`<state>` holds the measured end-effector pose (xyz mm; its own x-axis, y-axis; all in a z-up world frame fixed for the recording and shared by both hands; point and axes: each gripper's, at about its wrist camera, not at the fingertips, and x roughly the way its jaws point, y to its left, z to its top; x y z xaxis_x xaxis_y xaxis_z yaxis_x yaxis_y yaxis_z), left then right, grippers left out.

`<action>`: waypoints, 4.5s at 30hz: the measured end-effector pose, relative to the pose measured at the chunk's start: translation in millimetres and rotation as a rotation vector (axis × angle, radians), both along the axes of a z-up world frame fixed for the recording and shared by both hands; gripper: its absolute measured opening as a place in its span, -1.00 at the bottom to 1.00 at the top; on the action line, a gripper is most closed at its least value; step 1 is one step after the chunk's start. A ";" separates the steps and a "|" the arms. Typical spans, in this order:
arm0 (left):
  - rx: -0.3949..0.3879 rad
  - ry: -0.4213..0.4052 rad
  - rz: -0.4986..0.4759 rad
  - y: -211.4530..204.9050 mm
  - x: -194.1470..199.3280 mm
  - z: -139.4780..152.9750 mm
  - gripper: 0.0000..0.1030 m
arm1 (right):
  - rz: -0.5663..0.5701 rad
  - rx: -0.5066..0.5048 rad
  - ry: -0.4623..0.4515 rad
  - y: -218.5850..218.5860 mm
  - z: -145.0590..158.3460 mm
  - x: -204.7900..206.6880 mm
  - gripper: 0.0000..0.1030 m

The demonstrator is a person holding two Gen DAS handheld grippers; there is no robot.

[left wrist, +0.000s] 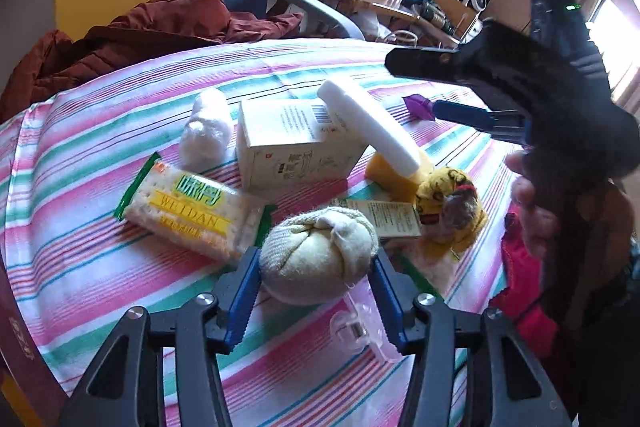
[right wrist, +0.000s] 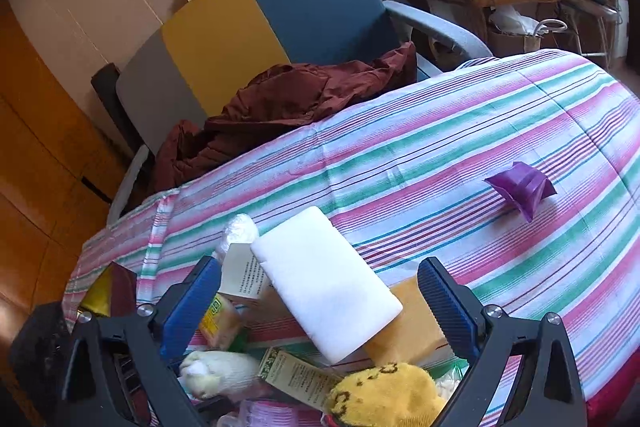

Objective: Organize objects
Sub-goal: 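Grasp the knit sock ball with the left tool while the right tool grasps the white eraser block, then carry the sock ball and eraser block over the gold tray, then open both tools to drop the sock ball and eraser into the tray, then move both tools from the tray back toward the pile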

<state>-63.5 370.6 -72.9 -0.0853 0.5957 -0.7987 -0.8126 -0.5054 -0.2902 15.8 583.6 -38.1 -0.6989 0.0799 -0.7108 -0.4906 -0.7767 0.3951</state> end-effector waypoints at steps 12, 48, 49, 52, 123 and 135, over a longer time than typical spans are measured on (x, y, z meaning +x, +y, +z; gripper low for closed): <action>0.100 -0.131 0.089 -59.5 -5.8 3.6 0.04 | 0.114 0.133 -0.160 -11.3 -25.6 -34.4 0.93; 0.111 0.025 0.399 -197.5 2.1 55.0 0.04 | 0.350 0.164 0.030 -126.9 37.5 -21.4 0.24; 0.107 0.030 0.427 -209.5 -0.1 56.0 0.04 | 0.367 0.151 0.044 -137.5 39.8 -23.0 0.24; 0.097 0.041 0.496 -236.7 -6.4 56.1 0.04 | 0.429 0.115 0.072 -176.6 45.6 -31.8 0.25; -0.050 0.250 0.789 -319.6 9.4 65.3 0.44 | 0.460 0.289 -0.021 -324.0 23.4 -7.2 0.85; -0.048 0.250 0.671 -282.7 21.4 66.7 0.44 | 0.266 0.244 -0.055 -242.1 21.5 22.3 0.85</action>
